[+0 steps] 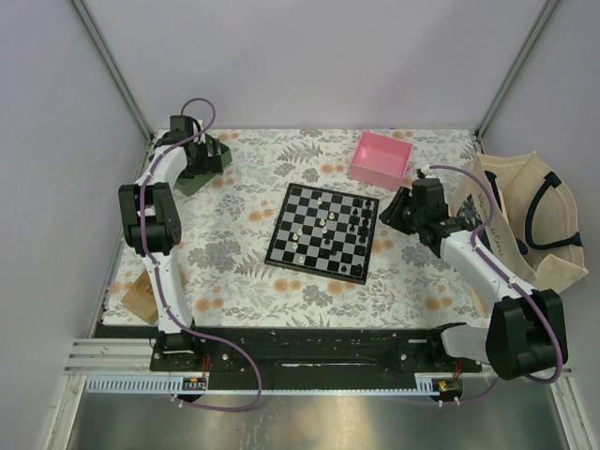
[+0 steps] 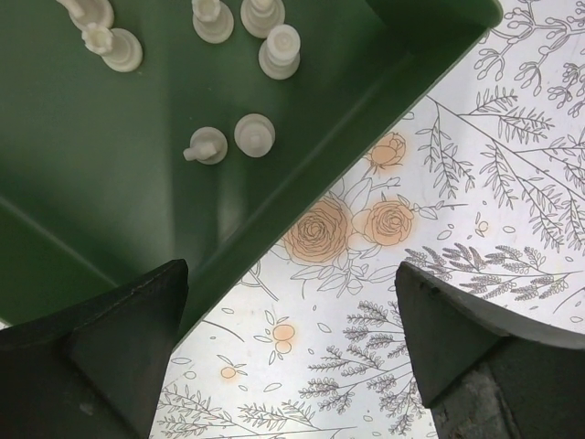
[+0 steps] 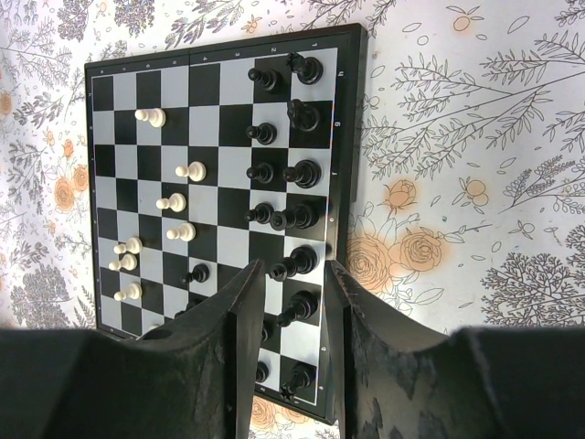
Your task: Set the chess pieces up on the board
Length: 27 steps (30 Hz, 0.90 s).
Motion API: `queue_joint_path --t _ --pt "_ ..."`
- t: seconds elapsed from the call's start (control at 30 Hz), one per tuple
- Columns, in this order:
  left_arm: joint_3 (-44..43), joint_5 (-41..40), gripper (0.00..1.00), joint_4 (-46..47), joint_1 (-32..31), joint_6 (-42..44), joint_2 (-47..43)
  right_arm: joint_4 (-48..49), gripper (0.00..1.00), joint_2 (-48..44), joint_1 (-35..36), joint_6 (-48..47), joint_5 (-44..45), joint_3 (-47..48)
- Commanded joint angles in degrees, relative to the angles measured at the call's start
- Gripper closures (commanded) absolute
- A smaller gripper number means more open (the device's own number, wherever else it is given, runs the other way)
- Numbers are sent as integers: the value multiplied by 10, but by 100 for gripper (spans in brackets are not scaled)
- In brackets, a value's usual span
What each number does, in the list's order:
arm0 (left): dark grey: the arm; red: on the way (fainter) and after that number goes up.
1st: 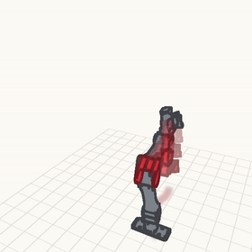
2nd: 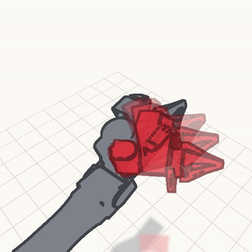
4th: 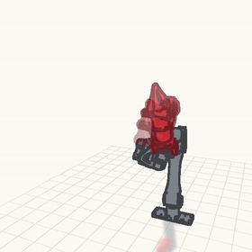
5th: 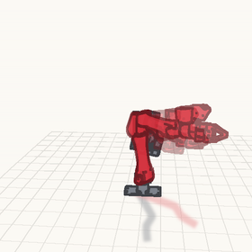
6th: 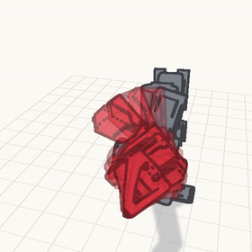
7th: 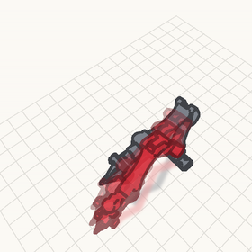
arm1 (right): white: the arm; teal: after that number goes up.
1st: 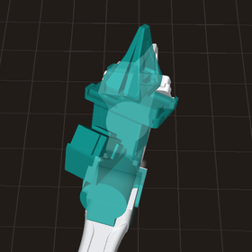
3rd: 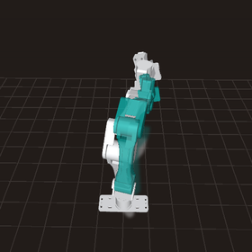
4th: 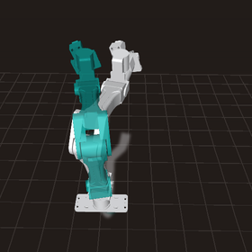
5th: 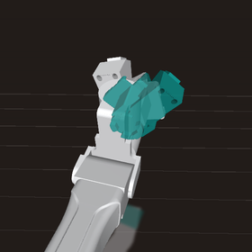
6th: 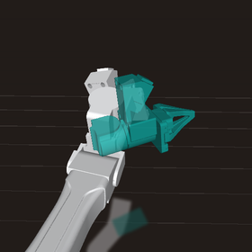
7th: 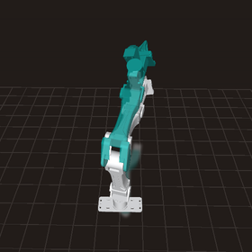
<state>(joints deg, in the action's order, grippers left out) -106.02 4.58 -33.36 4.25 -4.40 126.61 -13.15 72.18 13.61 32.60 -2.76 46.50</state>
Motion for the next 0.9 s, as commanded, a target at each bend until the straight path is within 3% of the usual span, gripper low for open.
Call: queue_joint_path --t 0.0,0.87 --pt "5 24 1 5 4 6 3 18 59 2 -4 -8 -12 8" --pt "123 108 2 38 3 -34 -90 22 59 15 -5 -7 -17 12"
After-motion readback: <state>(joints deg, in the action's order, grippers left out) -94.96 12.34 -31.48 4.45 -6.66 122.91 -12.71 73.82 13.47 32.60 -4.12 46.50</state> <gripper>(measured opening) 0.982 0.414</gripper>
